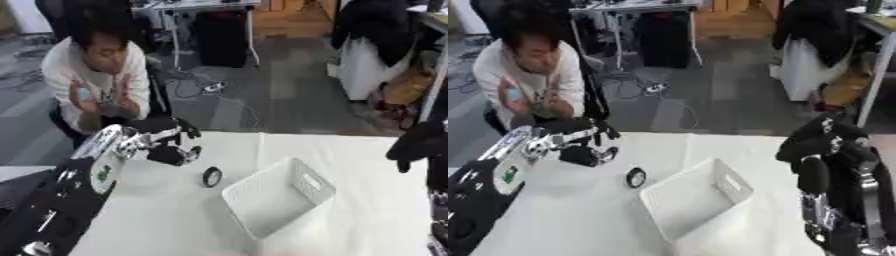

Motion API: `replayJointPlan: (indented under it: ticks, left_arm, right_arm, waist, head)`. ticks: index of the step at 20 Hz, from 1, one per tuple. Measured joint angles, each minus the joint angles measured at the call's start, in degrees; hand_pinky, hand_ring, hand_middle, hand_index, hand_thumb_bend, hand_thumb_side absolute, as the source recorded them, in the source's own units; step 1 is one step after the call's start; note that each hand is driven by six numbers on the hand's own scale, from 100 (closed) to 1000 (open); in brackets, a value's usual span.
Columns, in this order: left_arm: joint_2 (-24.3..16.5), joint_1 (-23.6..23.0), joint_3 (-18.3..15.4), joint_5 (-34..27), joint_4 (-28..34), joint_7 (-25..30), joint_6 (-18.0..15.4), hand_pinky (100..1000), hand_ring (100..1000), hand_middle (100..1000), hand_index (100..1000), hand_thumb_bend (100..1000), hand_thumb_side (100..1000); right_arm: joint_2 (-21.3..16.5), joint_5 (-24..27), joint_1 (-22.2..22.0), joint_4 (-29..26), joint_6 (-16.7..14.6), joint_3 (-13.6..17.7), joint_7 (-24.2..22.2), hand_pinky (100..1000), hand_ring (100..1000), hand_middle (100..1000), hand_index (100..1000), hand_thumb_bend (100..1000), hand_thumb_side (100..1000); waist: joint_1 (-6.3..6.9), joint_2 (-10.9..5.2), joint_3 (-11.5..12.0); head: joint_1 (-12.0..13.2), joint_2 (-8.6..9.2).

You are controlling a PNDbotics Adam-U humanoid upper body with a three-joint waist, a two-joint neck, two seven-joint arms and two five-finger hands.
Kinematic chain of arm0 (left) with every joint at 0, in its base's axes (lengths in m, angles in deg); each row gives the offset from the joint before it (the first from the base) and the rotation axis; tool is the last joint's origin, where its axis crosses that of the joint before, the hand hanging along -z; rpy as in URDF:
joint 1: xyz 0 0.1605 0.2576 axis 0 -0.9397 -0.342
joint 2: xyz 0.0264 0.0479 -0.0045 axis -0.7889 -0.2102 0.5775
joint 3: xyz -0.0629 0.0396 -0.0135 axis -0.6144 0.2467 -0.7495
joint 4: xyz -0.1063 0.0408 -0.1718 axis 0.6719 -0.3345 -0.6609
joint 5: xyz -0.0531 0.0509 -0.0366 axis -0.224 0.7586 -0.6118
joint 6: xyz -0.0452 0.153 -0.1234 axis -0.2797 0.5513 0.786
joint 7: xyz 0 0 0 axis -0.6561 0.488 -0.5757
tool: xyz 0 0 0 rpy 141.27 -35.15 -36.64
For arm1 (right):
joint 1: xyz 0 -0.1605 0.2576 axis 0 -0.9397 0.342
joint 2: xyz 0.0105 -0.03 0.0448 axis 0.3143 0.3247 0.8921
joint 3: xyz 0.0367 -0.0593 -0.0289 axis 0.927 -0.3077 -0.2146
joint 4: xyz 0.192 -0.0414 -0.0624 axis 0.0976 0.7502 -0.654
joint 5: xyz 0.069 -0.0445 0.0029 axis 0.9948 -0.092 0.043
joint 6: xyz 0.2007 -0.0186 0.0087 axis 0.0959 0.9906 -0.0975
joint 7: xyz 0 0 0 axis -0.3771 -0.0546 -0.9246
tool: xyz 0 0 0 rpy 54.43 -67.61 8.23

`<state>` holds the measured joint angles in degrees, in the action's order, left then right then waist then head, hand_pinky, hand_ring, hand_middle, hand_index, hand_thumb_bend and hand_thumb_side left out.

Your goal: Pick up objects on the table and place them in the box.

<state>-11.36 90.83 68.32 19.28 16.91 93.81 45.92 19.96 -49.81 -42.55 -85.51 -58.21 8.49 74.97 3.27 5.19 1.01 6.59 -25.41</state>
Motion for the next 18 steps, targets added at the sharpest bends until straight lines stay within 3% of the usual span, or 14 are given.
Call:
replayJointPlan:
  ticks: [2, 12, 18]
  left_arm:
    - [0.5, 1.1, 0.0, 1.2, -2.0, 1.4, -0.2, 593, 724, 835, 912, 996, 783]
    - [3.1, 5.4, -0.4, 8.3, -7.7, 10.9, 1.8, 620, 757, 854, 908, 1000, 781]
    - [4.3, 6.7, -0.4, 14.2, -10.6, 11.6, 2.4, 648, 763, 852, 898, 1000, 776]
  right_arm:
    - [0.0, 0.0, 0.0, 0.0, 0.0, 0.0, 0.0, 165, 396, 459, 538, 108, 605]
    - [0.1, 0.0, 0.0, 0.0, 0.0, -0.1, -0.2, 170, 399, 461, 537, 108, 606]
    - [0.5, 0.0, 0.1, 0.0, 0.0, -0.4, -0.5, 172, 400, 461, 537, 109, 606]
  waist:
    - [0.0, -0.06, -0.1]
    - [-0.06, -0.33, -0.5]
    - [0.32, -0.34, -1.4]
  head:
    - [0.0, -0.01]
    - [0.5, -0.01]
    - [1.2, -0.01]
